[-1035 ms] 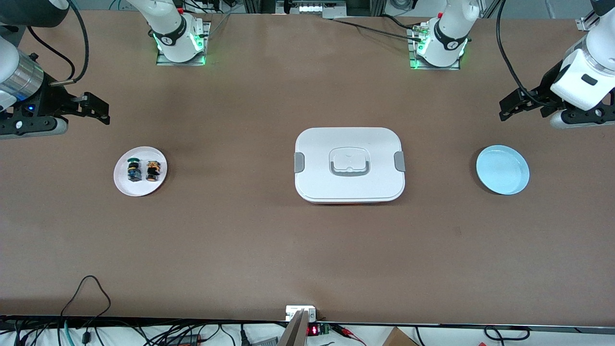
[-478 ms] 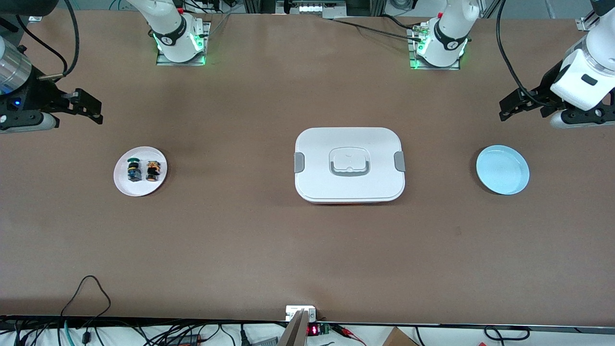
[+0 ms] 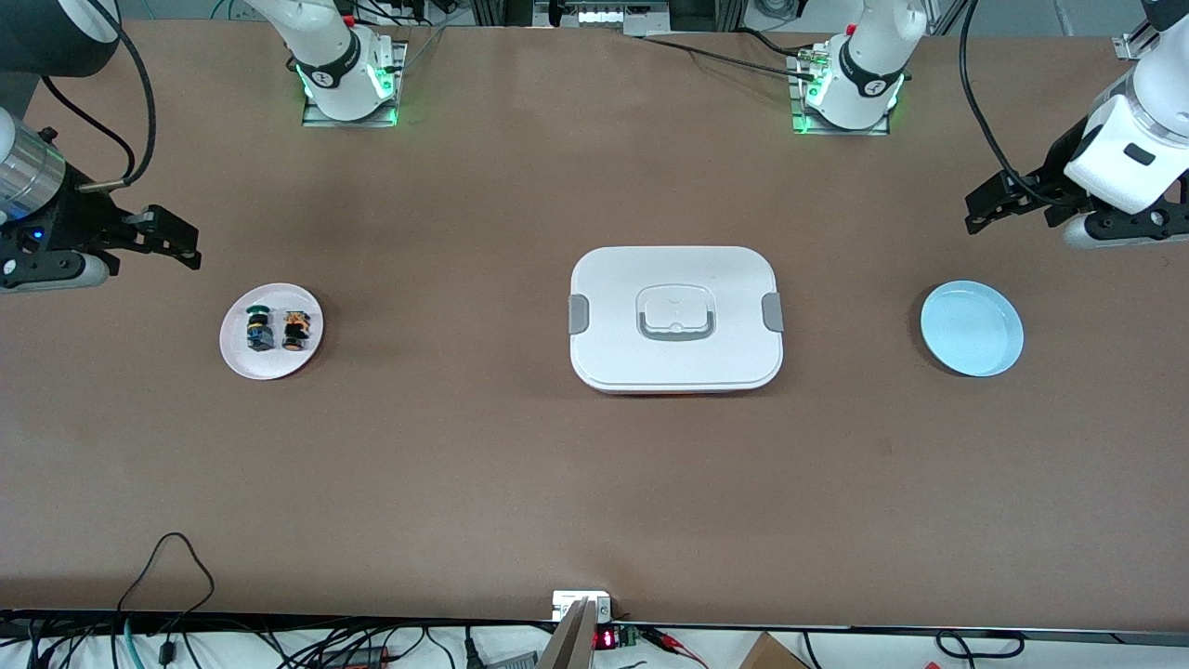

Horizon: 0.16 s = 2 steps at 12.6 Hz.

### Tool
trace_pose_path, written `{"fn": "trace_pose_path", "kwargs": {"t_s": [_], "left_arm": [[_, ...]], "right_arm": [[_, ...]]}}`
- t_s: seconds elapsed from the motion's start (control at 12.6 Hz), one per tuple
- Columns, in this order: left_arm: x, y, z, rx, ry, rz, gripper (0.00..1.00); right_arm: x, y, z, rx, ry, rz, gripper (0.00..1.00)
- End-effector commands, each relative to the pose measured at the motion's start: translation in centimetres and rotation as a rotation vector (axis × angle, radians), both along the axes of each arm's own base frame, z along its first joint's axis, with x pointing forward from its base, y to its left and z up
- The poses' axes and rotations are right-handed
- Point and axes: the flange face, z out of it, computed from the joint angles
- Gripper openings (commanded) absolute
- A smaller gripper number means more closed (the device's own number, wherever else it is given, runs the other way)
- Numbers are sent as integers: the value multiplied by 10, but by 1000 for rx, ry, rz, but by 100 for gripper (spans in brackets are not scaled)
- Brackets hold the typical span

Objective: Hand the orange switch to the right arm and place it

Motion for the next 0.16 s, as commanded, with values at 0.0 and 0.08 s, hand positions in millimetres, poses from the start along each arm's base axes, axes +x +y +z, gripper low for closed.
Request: {"fn": "trace_pose_path", "kwargs": {"t_s": [0.0,0.08], "left_arm": [[3,0,4,-10,4,-18,100],[3,0,4,-10,4,-18,100]], "right_arm": [[3,-1,9,6,-12,-15,100],[3,-2,10,11,-14,-17,100]]}}
